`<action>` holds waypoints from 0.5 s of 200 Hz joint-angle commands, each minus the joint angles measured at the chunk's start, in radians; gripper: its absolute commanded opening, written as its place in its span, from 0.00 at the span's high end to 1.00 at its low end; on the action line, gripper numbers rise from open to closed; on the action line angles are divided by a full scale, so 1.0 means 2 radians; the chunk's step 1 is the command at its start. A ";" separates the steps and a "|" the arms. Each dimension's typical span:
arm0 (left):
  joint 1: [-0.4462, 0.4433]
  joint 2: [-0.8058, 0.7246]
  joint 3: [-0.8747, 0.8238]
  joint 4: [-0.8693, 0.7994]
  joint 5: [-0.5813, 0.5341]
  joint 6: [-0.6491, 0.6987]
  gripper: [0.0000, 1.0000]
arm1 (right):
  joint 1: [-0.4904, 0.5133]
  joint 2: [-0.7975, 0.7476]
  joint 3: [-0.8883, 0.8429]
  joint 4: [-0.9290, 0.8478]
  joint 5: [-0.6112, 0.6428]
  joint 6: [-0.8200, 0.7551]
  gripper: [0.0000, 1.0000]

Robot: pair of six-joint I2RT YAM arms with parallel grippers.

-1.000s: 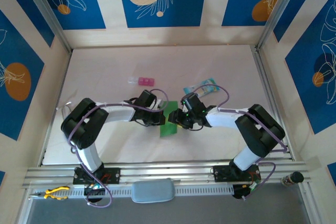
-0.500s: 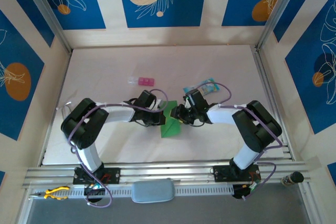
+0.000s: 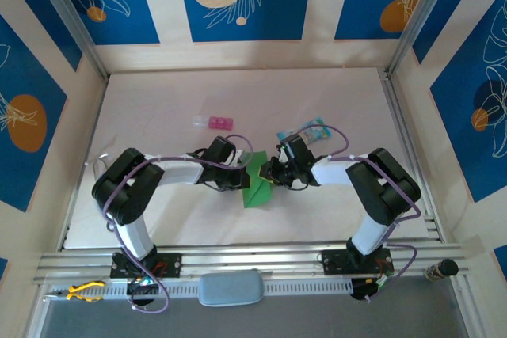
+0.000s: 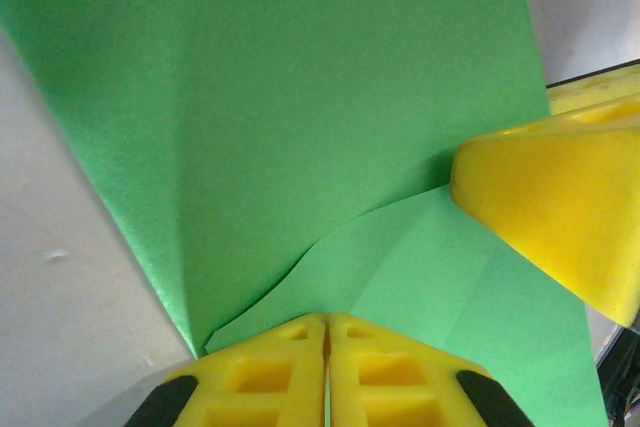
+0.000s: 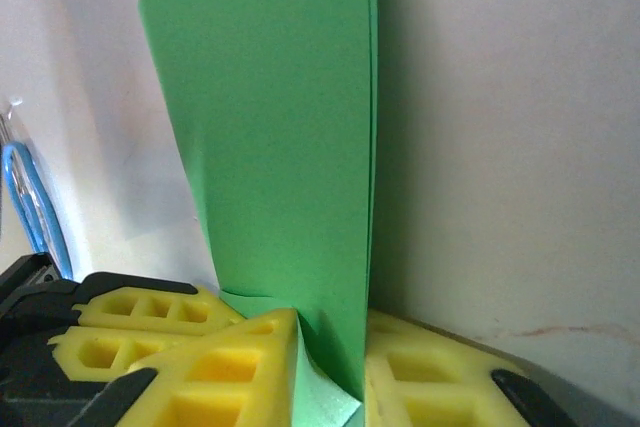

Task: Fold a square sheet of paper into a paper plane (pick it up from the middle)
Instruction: Turn over the paper at the center of the table.

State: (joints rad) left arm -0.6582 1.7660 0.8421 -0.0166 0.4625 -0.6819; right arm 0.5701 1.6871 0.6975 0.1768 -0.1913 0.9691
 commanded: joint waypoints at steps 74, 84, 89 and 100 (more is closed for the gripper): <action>0.004 -0.184 -0.017 -0.064 -0.139 0.047 0.67 | 0.000 -0.095 0.030 -0.133 0.054 -0.085 0.89; 0.004 -0.210 -0.021 -0.074 -0.164 0.061 0.65 | 0.007 -0.105 0.055 -0.186 0.092 -0.106 0.90; 0.005 -0.224 -0.024 -0.079 -0.178 0.066 0.64 | 0.010 -0.109 0.069 -0.216 0.111 -0.117 0.90; 0.005 -0.252 -0.032 -0.084 -0.206 0.077 0.60 | 0.019 -0.113 0.098 -0.272 0.152 -0.144 0.90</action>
State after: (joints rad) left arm -0.6582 1.3628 0.8173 -0.1059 0.2241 -0.6090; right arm 0.5781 1.5063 0.7765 -0.0776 -0.0784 0.8272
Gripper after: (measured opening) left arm 0.364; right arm 0.105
